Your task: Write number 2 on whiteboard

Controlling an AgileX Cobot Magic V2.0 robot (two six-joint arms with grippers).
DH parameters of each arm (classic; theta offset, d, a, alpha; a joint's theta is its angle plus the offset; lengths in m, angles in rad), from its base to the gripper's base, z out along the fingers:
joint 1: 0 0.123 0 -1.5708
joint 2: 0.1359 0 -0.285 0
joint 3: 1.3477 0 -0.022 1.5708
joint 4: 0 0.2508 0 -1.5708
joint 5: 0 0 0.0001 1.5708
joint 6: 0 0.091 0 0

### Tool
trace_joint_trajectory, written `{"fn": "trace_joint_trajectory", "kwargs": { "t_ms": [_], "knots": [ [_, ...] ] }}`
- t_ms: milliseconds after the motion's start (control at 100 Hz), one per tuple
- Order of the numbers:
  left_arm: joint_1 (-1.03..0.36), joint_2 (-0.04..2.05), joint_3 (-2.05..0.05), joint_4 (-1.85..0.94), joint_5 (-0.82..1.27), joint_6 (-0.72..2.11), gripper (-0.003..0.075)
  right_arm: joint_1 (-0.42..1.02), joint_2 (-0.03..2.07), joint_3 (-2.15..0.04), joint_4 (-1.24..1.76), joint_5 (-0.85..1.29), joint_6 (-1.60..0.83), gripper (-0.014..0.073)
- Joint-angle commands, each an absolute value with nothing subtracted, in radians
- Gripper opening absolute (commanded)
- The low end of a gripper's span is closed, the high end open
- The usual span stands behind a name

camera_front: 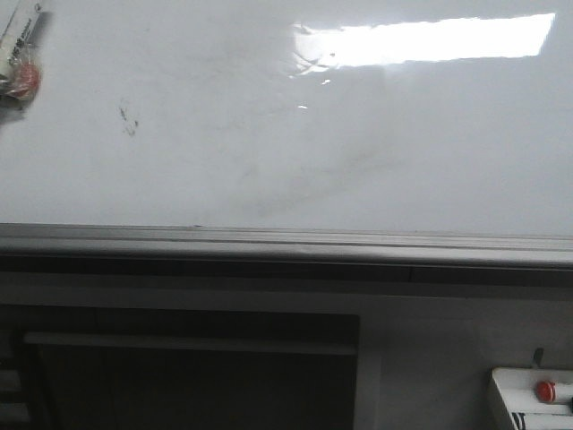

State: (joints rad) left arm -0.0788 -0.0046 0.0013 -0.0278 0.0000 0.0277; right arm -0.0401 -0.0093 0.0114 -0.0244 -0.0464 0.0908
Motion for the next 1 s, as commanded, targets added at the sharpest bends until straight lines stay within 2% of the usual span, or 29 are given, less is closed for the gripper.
{"fn": "trace_joint_trajectory", "kwargs": {
  "t_ms": [0, 140, 290, 660, 990],
  "knots": [
    [-0.081, -0.031, 0.019, -0.038, -0.085, 0.017, -0.0018, -0.046, -0.028, 0.023, -0.043, -0.105, 0.090, -0.0072],
    [-0.081, -0.031, -0.077, -0.062, -0.031, 0.017, -0.0018, -0.046, -0.026, -0.071, -0.045, 0.029, 0.090, -0.0072],
    [-0.081, 0.018, -0.266, -0.062, 0.149, 0.017, -0.0018, -0.046, 0.010, -0.223, -0.045, 0.223, 0.090, -0.0072],
    [-0.081, 0.377, -0.645, -0.049, 0.543, 0.017, -0.0018, -0.046, 0.342, -0.628, -0.045, 0.687, -0.010, -0.0072],
    [-0.081, 0.525, -0.667, -0.053, 0.550, 0.017, -0.0018, -0.046, 0.451, -0.662, -0.039, 0.722, -0.016, -0.0072]
  ]
}}
